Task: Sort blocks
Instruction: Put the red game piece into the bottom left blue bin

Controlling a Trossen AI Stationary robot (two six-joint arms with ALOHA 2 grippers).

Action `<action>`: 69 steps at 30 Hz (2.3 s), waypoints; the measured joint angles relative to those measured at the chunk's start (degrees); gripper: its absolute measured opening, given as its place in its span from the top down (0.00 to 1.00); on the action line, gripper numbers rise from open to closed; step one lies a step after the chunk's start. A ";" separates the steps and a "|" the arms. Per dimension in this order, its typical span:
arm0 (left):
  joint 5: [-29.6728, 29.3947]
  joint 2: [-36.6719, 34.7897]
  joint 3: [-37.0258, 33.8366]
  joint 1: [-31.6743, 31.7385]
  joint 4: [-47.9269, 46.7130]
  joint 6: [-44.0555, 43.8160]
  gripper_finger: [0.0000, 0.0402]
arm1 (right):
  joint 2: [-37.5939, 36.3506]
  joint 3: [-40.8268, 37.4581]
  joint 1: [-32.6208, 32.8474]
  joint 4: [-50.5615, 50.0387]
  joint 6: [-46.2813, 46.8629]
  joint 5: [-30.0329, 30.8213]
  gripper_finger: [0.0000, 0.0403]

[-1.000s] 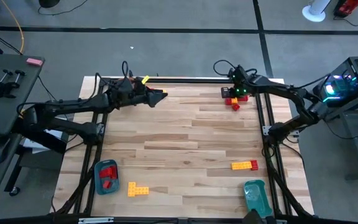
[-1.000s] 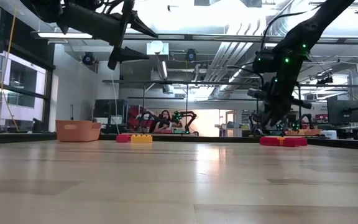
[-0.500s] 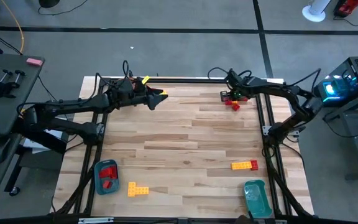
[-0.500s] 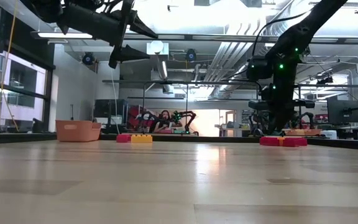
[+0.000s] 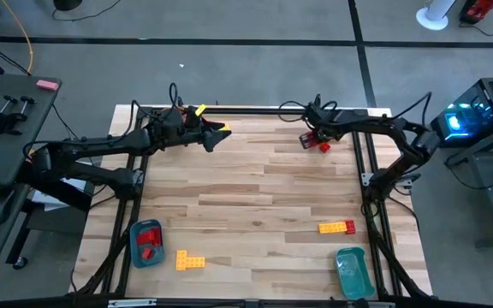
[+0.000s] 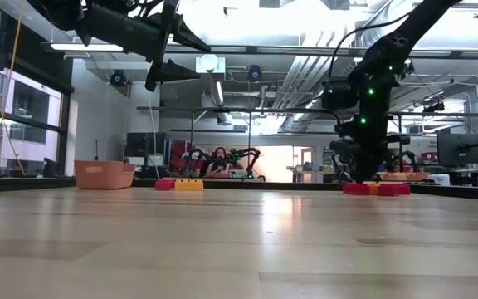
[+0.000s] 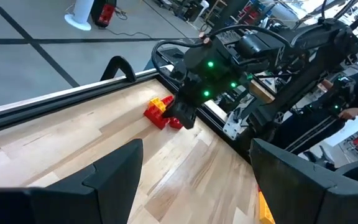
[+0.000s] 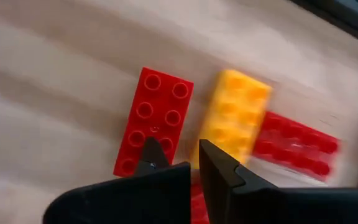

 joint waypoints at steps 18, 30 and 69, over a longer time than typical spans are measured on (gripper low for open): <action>-0.48 0.00 0.00 0.00 -0.21 0.02 0.30 | -2.18 -0.10 19.98 -6.86 -14.01 -9.20 1.00; -0.48 0.00 -0.02 0.00 -1.90 2.64 0.30 | -12.32 1.42 18.55 -9.15 0.40 -15.88 0.99; -2.25 0.00 -0.04 0.37 2.20 8.59 0.30 | 4.53 1.79 17.79 -11.45 -9.10 -19.61 0.96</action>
